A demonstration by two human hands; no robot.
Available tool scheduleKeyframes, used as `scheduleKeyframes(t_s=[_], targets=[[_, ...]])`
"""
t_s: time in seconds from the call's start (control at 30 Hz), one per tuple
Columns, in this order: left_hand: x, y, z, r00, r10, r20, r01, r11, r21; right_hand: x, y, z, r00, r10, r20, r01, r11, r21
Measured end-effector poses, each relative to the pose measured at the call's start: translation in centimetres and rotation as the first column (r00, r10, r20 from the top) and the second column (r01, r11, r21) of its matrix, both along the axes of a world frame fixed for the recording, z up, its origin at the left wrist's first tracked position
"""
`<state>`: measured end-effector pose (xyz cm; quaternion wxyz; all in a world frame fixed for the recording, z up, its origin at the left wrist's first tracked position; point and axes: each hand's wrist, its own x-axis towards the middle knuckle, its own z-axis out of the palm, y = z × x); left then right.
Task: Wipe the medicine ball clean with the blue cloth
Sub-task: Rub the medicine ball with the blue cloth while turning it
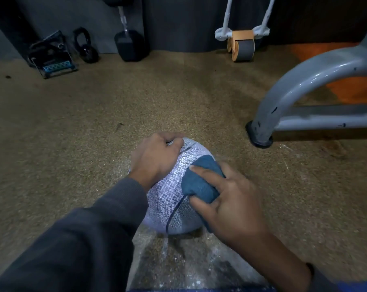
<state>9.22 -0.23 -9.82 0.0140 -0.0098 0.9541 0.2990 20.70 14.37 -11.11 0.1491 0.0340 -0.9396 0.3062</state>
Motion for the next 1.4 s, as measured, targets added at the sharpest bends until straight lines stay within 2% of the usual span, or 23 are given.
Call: scheduleKeyframes(t_s=[0.17, 0.23, 0.33, 0.4, 0.53, 0.67, 0.77, 0.93, 1.1, 1.17, 1.27, 1.33, 1.4], targets=[[0.0, -0.2, -0.3, 1.0, -0.006, -0.014, 0.006, 1.0, -0.001, -1.3, 1.6, -0.4, 0.995, -0.099, 0.029, 0.1, 0.993, -0.057], [0.1, 0.2, -0.2, 1.0, 0.009, -0.024, -0.009, 1.0, -0.012, -1.0, 1.3, -0.3, 0.994, -0.113, 0.0, 0.113, 0.993, 0.023], [0.3, 0.6, -0.1, 0.999, 0.047, -0.015, -0.048, 0.999, -0.015, 0.4, -0.3, -0.3, 0.997, -0.037, -0.07, 0.046, 0.988, 0.147], [0.5, 0.5, -0.1, 0.999, 0.044, -0.021, -0.044, 0.999, -0.005, 0.8, -0.5, -0.4, 0.998, -0.008, -0.068, 0.018, 0.987, 0.159], [0.7, 0.5, -0.1, 0.999, 0.046, -0.017, -0.046, 0.999, 0.01, -0.6, 1.4, -0.4, 0.995, -0.101, 0.003, 0.1, 0.991, 0.084], [0.8, 0.7, 0.0, 0.998, 0.066, -0.02, -0.066, 0.998, -0.009, 0.4, 0.5, -0.3, 0.998, -0.059, -0.032, 0.064, 0.978, 0.199], [0.8, 0.5, 0.2, 0.998, 0.057, -0.006, -0.057, 0.998, -0.002, 0.9, -0.2, -0.2, 0.999, -0.007, -0.049, 0.016, 0.985, 0.171], [0.8, 0.7, 0.3, 0.999, 0.045, -0.006, -0.045, 0.999, -0.015, -0.8, 1.1, 0.2, 0.996, -0.084, 0.035, 0.083, 0.996, 0.035], [0.7, 1.0, 0.3, 0.998, 0.063, -0.004, -0.063, 0.998, -0.023, 0.6, -0.2, 0.3, 0.999, -0.035, -0.021, 0.038, 0.987, 0.156], [0.7, 0.9, 0.3, 0.998, 0.06, 0.005, -0.06, 0.998, -0.025, 0.3, 0.0, 0.4, 1.0, -0.001, -0.01, 0.002, 0.991, 0.134], [0.8, 0.9, 0.3, 0.999, 0.049, -0.009, -0.049, 0.998, -0.039, -1.7, 1.5, 0.8, 0.995, -0.078, 0.054, 0.074, 0.995, 0.068], [1.0, 1.0, 0.4, 0.999, 0.047, -0.022, -0.048, 0.998, -0.043, -2.1, 1.8, 0.8, 0.993, -0.106, 0.055, 0.101, 0.991, 0.082], [1.1, 1.1, 0.3, 0.999, 0.047, -0.025, -0.048, 0.998, -0.029, -1.2, 0.9, 1.0, 0.998, -0.058, 0.034, 0.054, 0.993, 0.106]])
